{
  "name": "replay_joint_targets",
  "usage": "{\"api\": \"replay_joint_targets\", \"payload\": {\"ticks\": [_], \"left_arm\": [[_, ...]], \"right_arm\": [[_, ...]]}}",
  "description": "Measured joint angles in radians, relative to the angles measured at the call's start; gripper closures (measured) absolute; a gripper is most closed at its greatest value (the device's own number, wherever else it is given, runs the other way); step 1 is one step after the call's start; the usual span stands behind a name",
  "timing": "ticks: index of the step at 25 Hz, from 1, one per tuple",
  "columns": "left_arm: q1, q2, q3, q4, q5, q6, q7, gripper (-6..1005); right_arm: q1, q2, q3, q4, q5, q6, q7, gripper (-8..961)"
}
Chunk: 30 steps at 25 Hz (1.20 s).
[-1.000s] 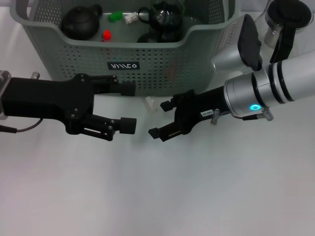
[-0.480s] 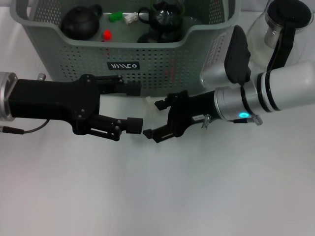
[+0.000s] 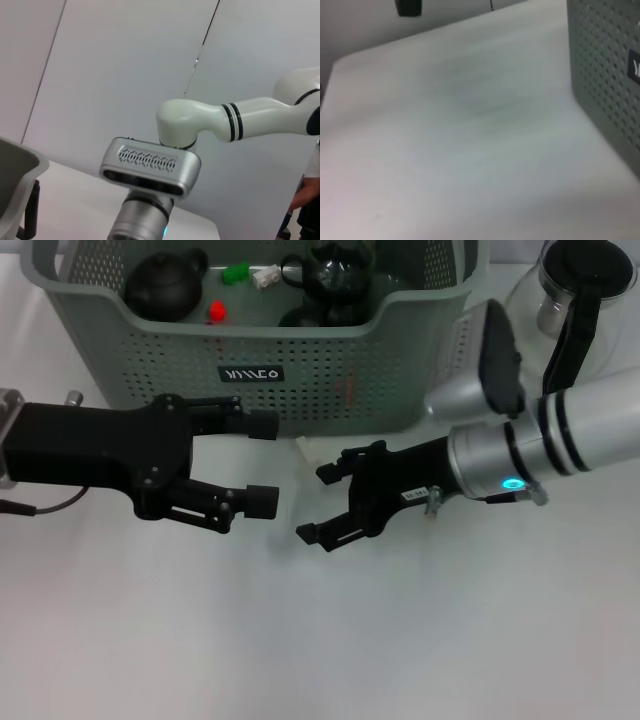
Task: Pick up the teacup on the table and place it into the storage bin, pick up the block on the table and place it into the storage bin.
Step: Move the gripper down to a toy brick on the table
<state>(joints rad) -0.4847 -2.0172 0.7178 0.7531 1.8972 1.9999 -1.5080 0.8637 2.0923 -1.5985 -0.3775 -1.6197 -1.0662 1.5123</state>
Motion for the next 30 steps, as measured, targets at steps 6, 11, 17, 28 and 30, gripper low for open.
{"api": "replay_joint_targets", "payload": {"ticks": [6, 11, 17, 28, 30], "left_arm": [[-0.006, 0.001, 0.004, -0.004, 0.004, 0.0, 0.036, 51], [-0.01, -0.01, 0.007, -0.004, 0.006, -0.029, 0.106, 51], [-0.024, -0.005, 0.047, 0.006, 0.025, -0.061, 0.123, 52], [-0.098, -0.069, 0.063, 0.006, 0.245, -0.279, 0.118, 52], [-0.105, -0.086, 0.075, 0.004, 0.265, -0.347, 0.121, 52]], "right_arm": [[-0.043, -0.044, 0.017, -0.09, -0.094, -0.085, 0.157, 11], [-0.066, -0.096, 0.107, -0.156, -0.192, -0.229, 0.281, 11], [-0.074, -0.146, 0.301, -0.165, -0.298, -0.412, 0.315, 11], [-0.127, -0.18, 0.497, -0.235, -0.373, -0.617, 0.331, 11], [-0.135, -0.187, 0.526, -0.246, -0.384, -0.657, 0.346, 11]]}}
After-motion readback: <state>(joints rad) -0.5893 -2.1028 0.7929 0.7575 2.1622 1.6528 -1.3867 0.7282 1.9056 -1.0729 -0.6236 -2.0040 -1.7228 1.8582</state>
